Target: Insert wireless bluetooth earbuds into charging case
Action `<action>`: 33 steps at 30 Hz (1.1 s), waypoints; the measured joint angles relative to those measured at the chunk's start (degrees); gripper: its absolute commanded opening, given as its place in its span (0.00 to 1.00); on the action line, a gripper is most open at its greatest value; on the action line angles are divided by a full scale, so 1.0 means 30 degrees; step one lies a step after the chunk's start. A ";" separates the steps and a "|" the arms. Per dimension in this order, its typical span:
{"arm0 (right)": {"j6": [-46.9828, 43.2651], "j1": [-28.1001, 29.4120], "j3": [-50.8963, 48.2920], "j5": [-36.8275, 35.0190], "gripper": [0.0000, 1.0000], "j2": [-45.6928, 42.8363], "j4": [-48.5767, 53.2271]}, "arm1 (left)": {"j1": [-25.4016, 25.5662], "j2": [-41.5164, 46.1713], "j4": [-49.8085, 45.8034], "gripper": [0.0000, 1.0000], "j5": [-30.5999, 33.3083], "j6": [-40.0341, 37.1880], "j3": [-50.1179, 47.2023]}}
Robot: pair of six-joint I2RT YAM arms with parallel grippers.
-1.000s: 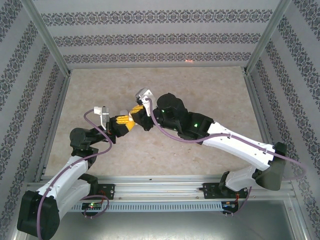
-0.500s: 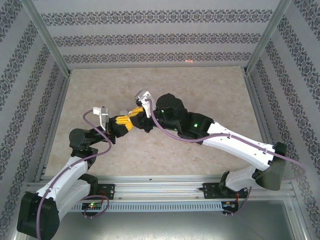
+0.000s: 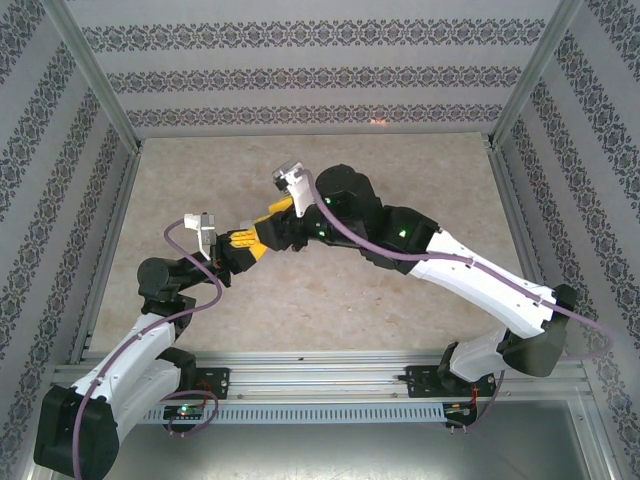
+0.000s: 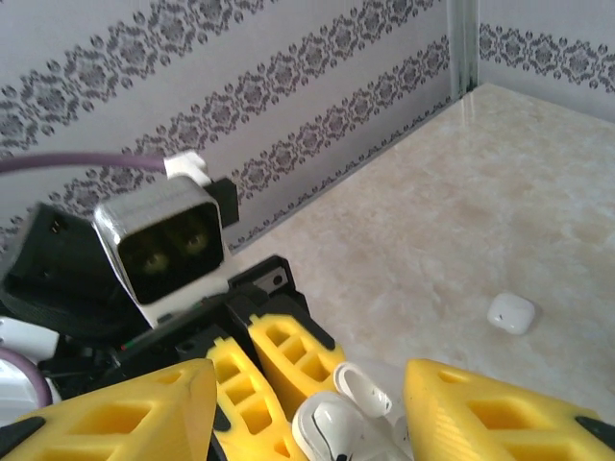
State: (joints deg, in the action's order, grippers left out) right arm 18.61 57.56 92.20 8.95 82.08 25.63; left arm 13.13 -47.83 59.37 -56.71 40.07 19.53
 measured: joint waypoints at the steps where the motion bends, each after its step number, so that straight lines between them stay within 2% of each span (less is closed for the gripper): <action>1: 0.0240 -0.0182 0.0197 0.0211 0.54 -0.0007 0.0051 | 0.0000 0.0000 0.0000 0.00 0.0000 -0.0058 0.0000; 7: 0.1727 -0.1982 0.0692 0.0882 0.55 -0.0175 0.1341 | 0.0000 -0.0306 0.0000 0.00 0.0160 -0.0350 0.0000; 13: 0.3140 -0.6696 0.0299 0.1413 0.51 0.0707 0.4116 | 0.0000 -0.0991 -0.0270 0.00 0.0481 -0.1086 0.0000; 19: 0.2820 -0.9952 -0.0583 0.1559 0.45 0.5078 0.6215 | 0.0000 -0.1617 -0.1122 0.00 0.0699 -0.2288 0.0000; 25: 0.1807 -1.1562 -0.0124 0.1399 0.43 0.9471 0.7220 | 0.0000 -0.2732 -0.1661 0.00 0.0801 -0.3264 0.0000; 28: 0.1362 -1.2160 0.1355 0.1311 0.40 1.1453 0.7628 | 0.0000 -0.3468 -0.1654 0.00 0.0852 -0.3526 0.0058; 33: 0.0532 -1.3027 0.5166 0.1275 0.30 1.4848 0.7970 | 0.0000 -0.4532 -0.1632 0.00 0.0845 -0.3796 0.0255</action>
State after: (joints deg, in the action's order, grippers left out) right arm 20.21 18.48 107.70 12.78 126.63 49.54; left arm 13.13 -61.43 54.48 -54.17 28.69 20.29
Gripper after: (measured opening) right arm 0.330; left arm 0.117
